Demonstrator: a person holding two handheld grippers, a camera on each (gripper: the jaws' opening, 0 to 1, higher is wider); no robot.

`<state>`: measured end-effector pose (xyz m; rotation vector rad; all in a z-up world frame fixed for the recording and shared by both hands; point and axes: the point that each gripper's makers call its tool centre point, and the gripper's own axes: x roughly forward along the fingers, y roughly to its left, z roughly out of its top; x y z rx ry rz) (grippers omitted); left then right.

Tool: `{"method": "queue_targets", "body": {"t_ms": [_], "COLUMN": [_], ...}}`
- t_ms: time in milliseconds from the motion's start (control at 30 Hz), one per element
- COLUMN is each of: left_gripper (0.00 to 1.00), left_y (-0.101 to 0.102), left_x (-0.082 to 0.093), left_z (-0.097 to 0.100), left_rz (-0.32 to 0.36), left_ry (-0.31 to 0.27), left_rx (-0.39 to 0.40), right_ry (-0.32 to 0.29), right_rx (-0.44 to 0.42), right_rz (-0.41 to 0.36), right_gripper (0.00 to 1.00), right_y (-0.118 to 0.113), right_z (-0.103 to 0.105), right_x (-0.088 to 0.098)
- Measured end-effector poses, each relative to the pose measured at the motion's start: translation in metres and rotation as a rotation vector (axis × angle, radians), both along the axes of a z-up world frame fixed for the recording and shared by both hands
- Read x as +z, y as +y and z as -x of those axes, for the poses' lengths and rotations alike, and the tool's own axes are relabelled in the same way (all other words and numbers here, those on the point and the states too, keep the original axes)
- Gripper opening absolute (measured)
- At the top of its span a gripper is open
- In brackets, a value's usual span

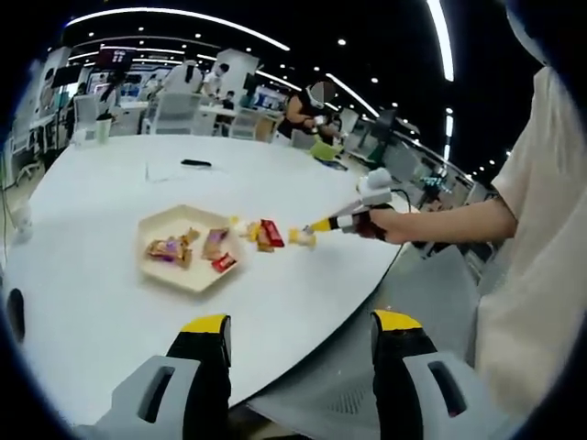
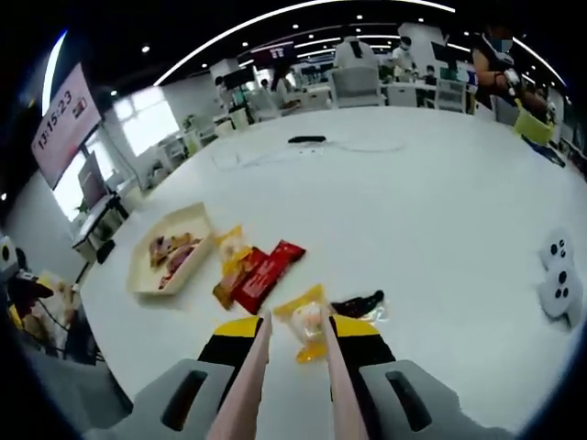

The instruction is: Place the target food into the container with the food tongs after gripping and lifting it, then release it inside without dropping or visibly crushing the food.

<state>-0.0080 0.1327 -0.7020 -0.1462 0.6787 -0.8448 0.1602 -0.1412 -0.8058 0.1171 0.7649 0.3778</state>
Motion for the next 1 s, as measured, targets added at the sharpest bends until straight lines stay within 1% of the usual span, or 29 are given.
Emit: {"method": "queue_targets", "body": {"t_ms": [100, 267, 533, 600, 667, 733, 867, 1000], "left_gripper": [0.61, 0.61, 0.61, 0.61, 0.61, 0.61, 0.61, 0.61], "left_y": [-0.001, -0.001, 0.0, 0.0, 0.0, 0.0, 0.002, 0.003], "left_x": [-0.001, -0.001, -0.002, -0.002, -0.002, -0.002, -0.002, -0.002], "left_z": [0.0, -0.003, -0.005, -0.005, -0.005, -0.005, -0.003, -0.004], "left_rz": [0.003, 0.004, 0.002, 0.003, 0.004, 0.006, 0.004, 0.001], "left_ry": [0.006, 0.007, 0.011, 0.009, 0.009, 0.01, 0.013, 0.013], "left_rx": [0.003, 0.011, 0.016, 0.016, 0.017, 0.02, 0.019, 0.024], "right_ry": [0.009, 0.028, 0.04, 0.043, 0.044, 0.044, 0.03, 0.014], "right_rx": [-0.002, -0.018, 0.02, 0.038, 0.034, 0.016, -0.012, -0.048], "right_rz": [-0.009, -0.029, -0.046, -0.054, -0.065, -0.078, -0.077, -0.051], "right_gripper": [0.28, 0.28, 0.28, 0.28, 0.28, 0.28, 0.28, 0.28], "right_y": [0.001, 0.004, 0.019, 0.026, 0.028, 0.026, 0.018, 0.002], "right_z": [-0.002, 0.001, 0.001, 0.002, 0.001, 0.0, -0.003, -0.009], "right_x": [-0.004, -0.014, -0.013, -0.013, -0.012, -0.011, -0.006, -0.004]}}
